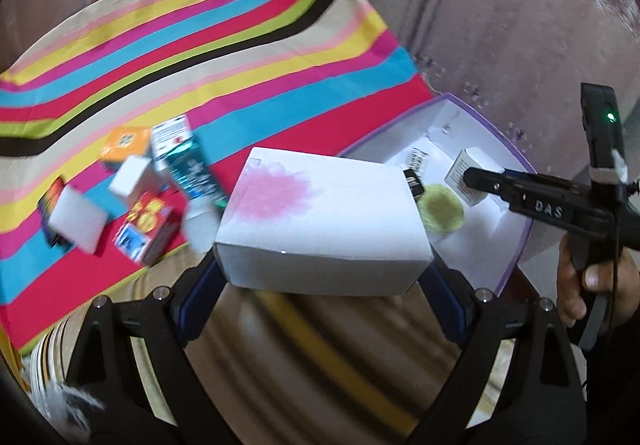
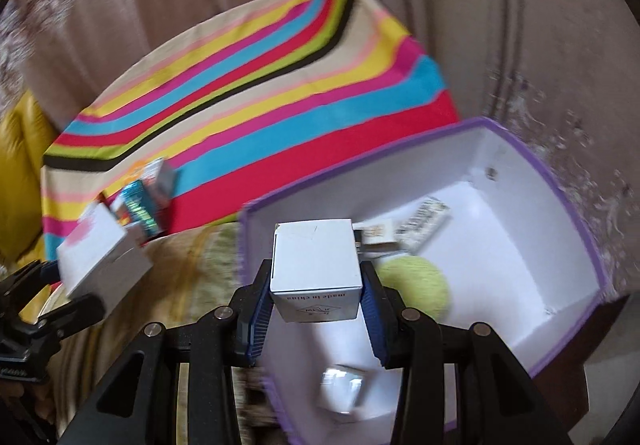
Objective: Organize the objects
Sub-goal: 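Carry both white boxes to the purple-rimmed box and release them inside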
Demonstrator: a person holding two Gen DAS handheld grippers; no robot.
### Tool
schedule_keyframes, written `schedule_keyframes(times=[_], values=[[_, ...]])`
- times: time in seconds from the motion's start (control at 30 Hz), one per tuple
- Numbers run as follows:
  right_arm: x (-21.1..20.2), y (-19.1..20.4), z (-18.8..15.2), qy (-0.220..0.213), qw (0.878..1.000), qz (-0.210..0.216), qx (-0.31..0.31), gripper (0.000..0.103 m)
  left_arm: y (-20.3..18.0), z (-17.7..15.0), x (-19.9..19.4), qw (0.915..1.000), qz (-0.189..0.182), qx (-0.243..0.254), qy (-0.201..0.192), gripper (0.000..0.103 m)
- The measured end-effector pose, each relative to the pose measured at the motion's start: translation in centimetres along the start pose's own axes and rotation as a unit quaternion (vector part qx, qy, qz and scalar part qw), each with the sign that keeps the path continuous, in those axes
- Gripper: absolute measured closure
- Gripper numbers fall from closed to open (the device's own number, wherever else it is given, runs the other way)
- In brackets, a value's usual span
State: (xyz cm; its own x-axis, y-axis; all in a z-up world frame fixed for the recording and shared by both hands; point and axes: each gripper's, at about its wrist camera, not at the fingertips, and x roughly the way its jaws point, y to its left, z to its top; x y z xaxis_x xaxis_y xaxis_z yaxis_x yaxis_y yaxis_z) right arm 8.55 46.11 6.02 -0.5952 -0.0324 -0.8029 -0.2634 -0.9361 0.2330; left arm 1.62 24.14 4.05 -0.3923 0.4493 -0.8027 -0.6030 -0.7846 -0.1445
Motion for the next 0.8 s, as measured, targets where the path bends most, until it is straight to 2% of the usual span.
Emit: schedule_keyframes(times=[0.23, 0.37, 0.57, 0.63, 0.7, 0.8], values=[[-0.5, -4.2, 0.1, -0.006, 0.998, -0.044, 0.036, 0.060, -3.8, 1.6, 2.0, 0.9976, -0.018, 0.066, 0.013, 0.011], [-0.6, -6.1, 0.0, -0.005, 0.996, -0.075, 0.049, 0.060, -6.3, 2.2, 3.3, 0.9932, -0.029, 0.109, 0.028, 0.010], [-0.4, -7.9, -0.3, -0.006, 0.993, -0.102, 0.065, 0.059, -8.2, 2.4, 5.4, 0.9861, -0.059, 0.142, 0.064, 0.010], [-0.1, -8.1, -0.3, -0.001, 0.992, -0.108, 0.063, 0.056, -8.4, 2.4, 5.9, 0.9845, -0.076, 0.140, 0.074, 0.009], [0.3, -8.2, -0.4, 0.002, 0.991, -0.120, 0.056, 0.043, -8.3, 2.4, 6.1, 0.9847, -0.083, 0.133, 0.078, 0.008], [0.8, -8.1, -0.4, 0.005, 0.990, -0.137, 0.038, 0.038, -7.7, 2.6, 5.8, 0.9876, -0.083, 0.112, 0.072, 0.008]])
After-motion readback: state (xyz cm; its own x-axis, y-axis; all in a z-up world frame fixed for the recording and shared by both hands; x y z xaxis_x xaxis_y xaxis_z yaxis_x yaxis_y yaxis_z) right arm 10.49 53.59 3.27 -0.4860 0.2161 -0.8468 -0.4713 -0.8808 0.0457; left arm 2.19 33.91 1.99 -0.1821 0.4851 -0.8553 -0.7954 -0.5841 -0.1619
